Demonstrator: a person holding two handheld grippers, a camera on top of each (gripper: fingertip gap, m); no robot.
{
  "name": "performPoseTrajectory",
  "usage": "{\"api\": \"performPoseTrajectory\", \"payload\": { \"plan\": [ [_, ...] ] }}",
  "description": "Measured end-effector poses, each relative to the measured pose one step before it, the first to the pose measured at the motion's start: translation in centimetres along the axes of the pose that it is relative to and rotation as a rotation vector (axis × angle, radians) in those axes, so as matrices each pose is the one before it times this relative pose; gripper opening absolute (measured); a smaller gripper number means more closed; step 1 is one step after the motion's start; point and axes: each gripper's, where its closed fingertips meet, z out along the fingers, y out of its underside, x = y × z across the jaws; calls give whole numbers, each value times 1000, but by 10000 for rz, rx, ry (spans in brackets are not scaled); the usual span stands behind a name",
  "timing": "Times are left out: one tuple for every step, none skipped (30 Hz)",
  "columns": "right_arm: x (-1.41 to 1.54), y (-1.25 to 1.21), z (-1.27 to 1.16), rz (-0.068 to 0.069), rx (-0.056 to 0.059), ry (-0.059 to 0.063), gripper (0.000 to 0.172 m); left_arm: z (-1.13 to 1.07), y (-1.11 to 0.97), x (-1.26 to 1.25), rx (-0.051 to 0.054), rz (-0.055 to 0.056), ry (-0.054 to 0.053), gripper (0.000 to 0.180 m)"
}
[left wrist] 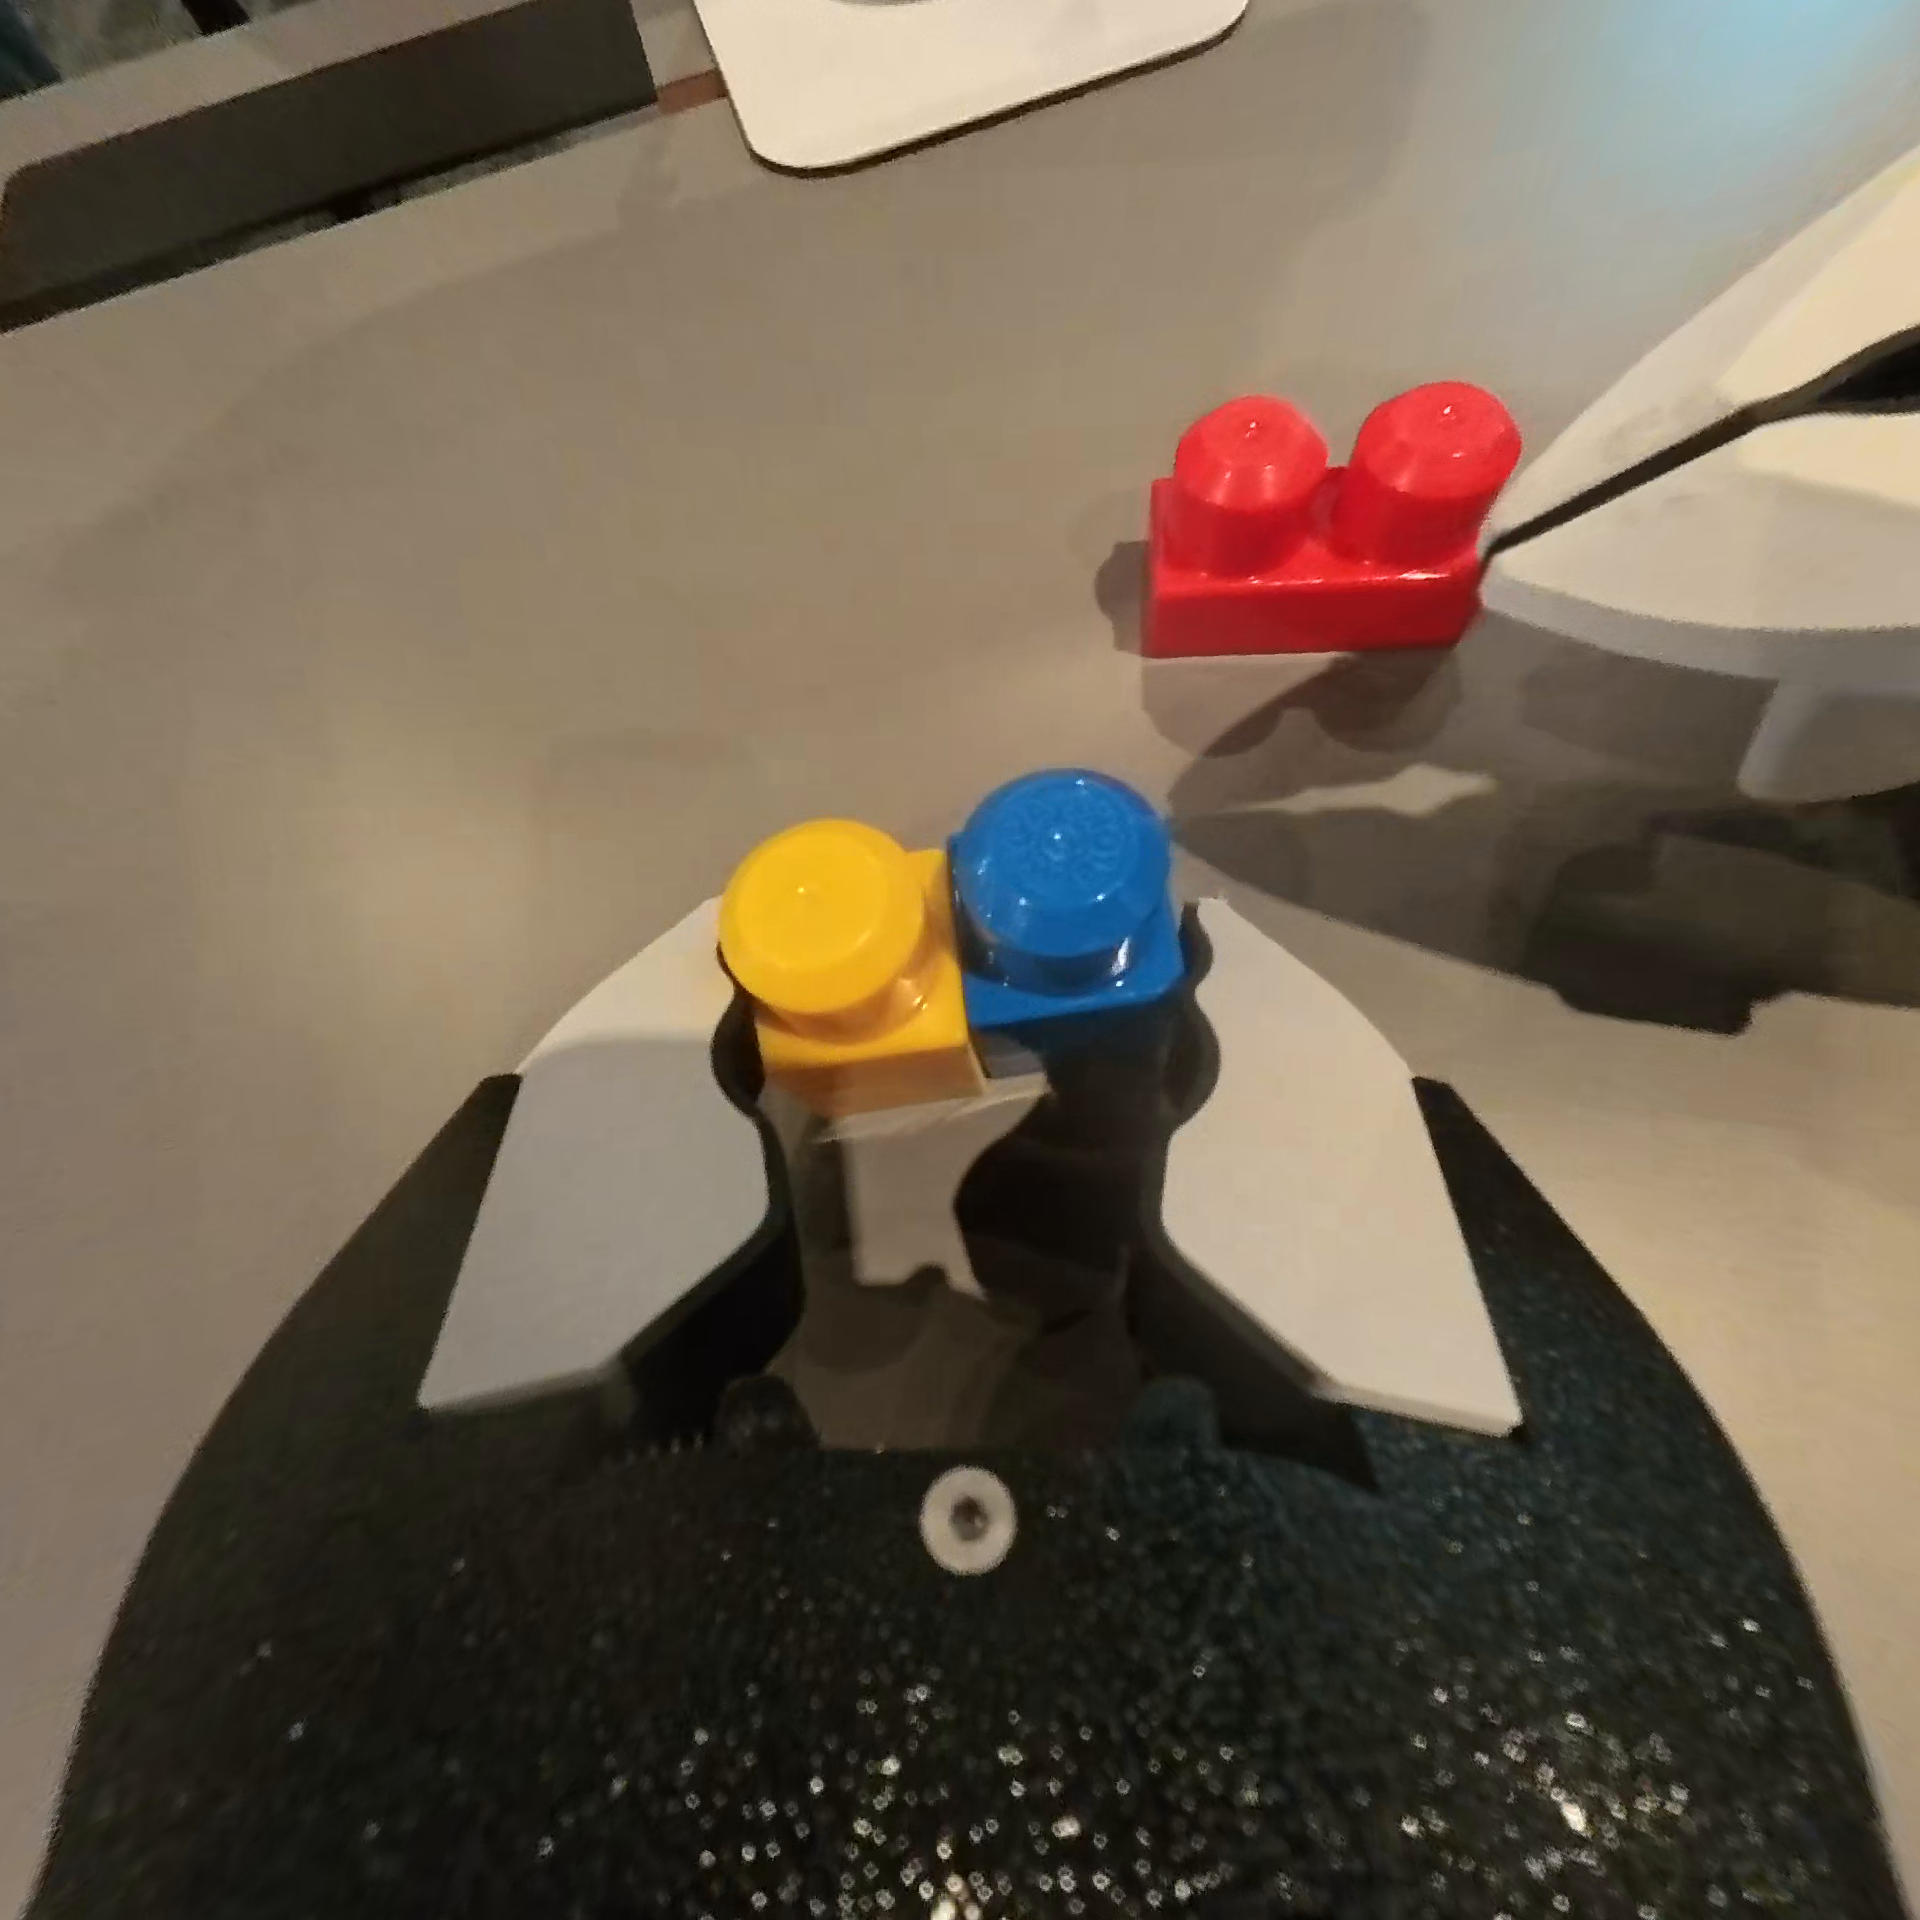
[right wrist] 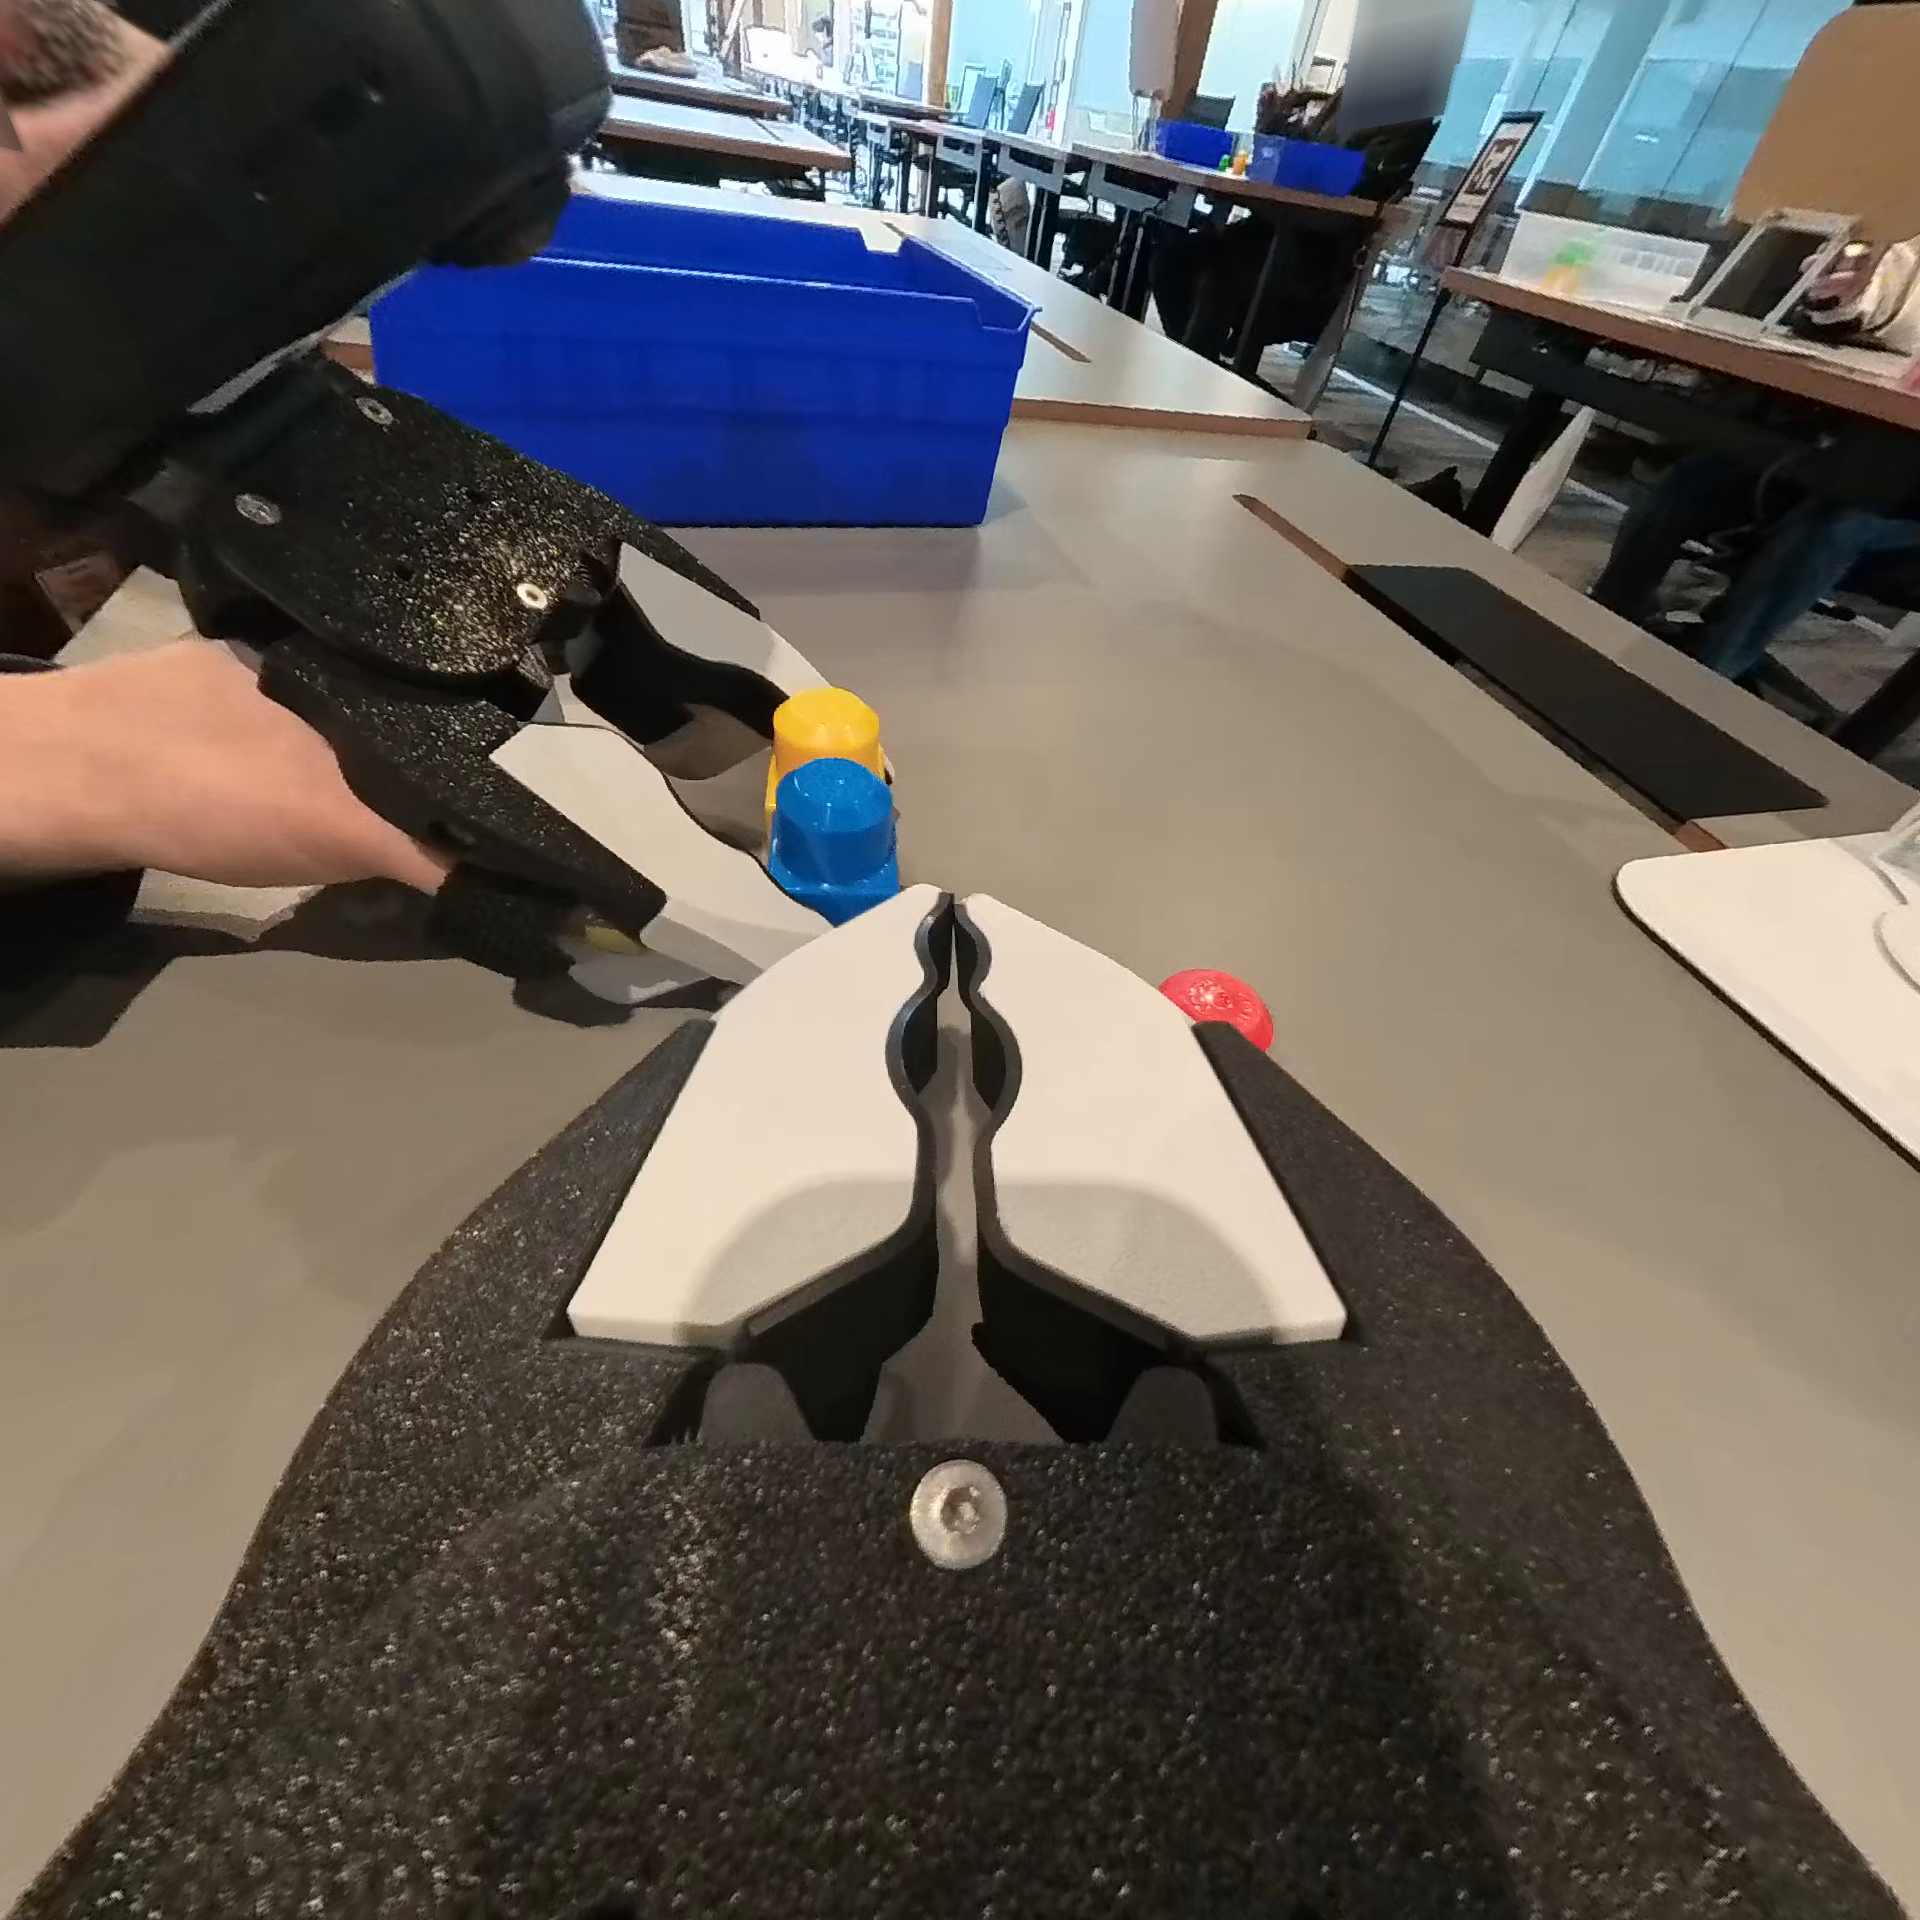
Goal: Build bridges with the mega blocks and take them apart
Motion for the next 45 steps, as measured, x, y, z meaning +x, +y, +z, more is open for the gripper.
{"api": "performPoseTrajectory", "payload": {
  "plan": [
    [54,-8,-38,-32,13,34,0,-13,-3,-4,7,17,36,77],
    [82,30,-39,-37,-11,52,0,-2,9,-21,1,15,36,77],
    [105,42,-22,-27,-25,73,0,0,19,8,-1,13,45,77],
    [79,24,-18,-16,-8,55,0,-10,18,-14,-2,13,46,77],
    [43,-12,-12,-22,10,38,0,-12,-5,-26,5,16,1,77],
    [-4,-7,3,-24,0,16,0,-9,-11,-7,5,19,1,77],
    [-2,3,9,-27,-10,15,0,-9,-14,-11,7,21,-11,77],
    [-20,5,10,-33,-4,5,0,-9,-15,1,8,23,-1,77],
    [-25,0,11,-25,-8,-2,0,-2,-31,20,19,50,17,77],
    [7,-1,-1,-30,-5,21,0,-38,-57,19,44,90,-1,76],
    [34,-2,-6,-37,-2,33,0,-76,-140,-18,122,192,-70,76],
    [36,-5,-23,-38,4,31,0,-151,-184,-107,182,239,-158,76],
    [51,-23,-50,-31,20,31,0,-221,-194,18,158,134,-52,76],
    [78,-12,-36,-10,13,35,0,-333,-344,57,182,-30,50,76],
    [104,3,-49,0,6,45,0,-491,-565,17,243,-113,81,76],
    [96,14,-38,19,16,30,0,-640,-680,-67,233,-175,85,76],
    [67,0,-24,43,27,15,0,-783,-777,-25,217,-227,148,76],
    [53,-7,-15,45,22,3,0,-942,-1022,-38,329,-180,121,76],
    [35,-21,-11,29,19,5,0,-933,-1039,-147,319,-46,2,76],
    [18,-11,-17,7,23,16,0,-715,-790,-276,168,65,-87,76],
    [24,-8,-1,-1,8,13,0,-453,-427,-276,15,61,-64,76],
    [-15,4,16,-11,-2,4,0,-268,-173,-199,-27,-2,-11,76],
    [-23,0,11,-30,0,4,0,-151,-53,-128,11,-51,21,76],
    [-8,-12,3,-35,1,18,0,-16,86,-60,28,-67,39,76],
    [35,0,-2,-32,2,49,0,152,334,19,-72,-40,63,76],
    [37,-27,-27,-35,11,47,0,312,535,106,-170,14,96,76],
    [34,-39,-26,-32,23,41,0,405,649,97,-228,14,70,76],
    [46,-58,-35,-21,27,38,0,461,641,127,-227,23,65,76],
    [52,-49,-39,-11,22,38,0,524,641,208,-250,-3,123,76],
    [40,-20,-39,1,17,26,0,533,617,280,-274,-2,160,76],
    [27,-25,-10,7,18,8,0,453,435,247,-208,39,93,76],
    [-5,-3,-4,9,5,-4,0,365,291,163,-162,99,8,76],
    [-7,13,5,-6,-5,-2,0,301,219,136,-141,125,-22,76],
    [-10,0,-3,-19,-4,3,0,265,132,157,-99,91,0,76],
    [-13,9,7,-16,-3,-2,0,248,99,151,-70,47,21,76],
    [-35,3,16,-12,-1,-11,0,268,195,170,-110,13,57,76],
    [-14,3,3,-12,-7,-2,0,284,284,119,-139,-10,43,76],
    [-7,17,9,-10,-10,1,0,280,318,76,-123,-2,7,76],
    [-5,15,4,-5,-6,0,0,272,364,81,-146,6,20,76],
    [-6,-8,4,0,6,-4,0,254,328,89,-119,6,21,76],
    [-1,-5,-3,5,6,-3,0,239,293,43,-94,19,-17,77],
    [-2,11,1,4,-1,2,0,104,27,-1,52,2,-36,76],
    [-7,-5,-4,-3,4,-1,0,27,-9,-16,20,-25,-17,76],
    [-12,-5,3,2,4,-9,0,33,-27,-30,37,2,-19,76],
    [-17,8,3,5,1,-8,0,16,-29,-20,84,8,-37,77]
  ]
}}
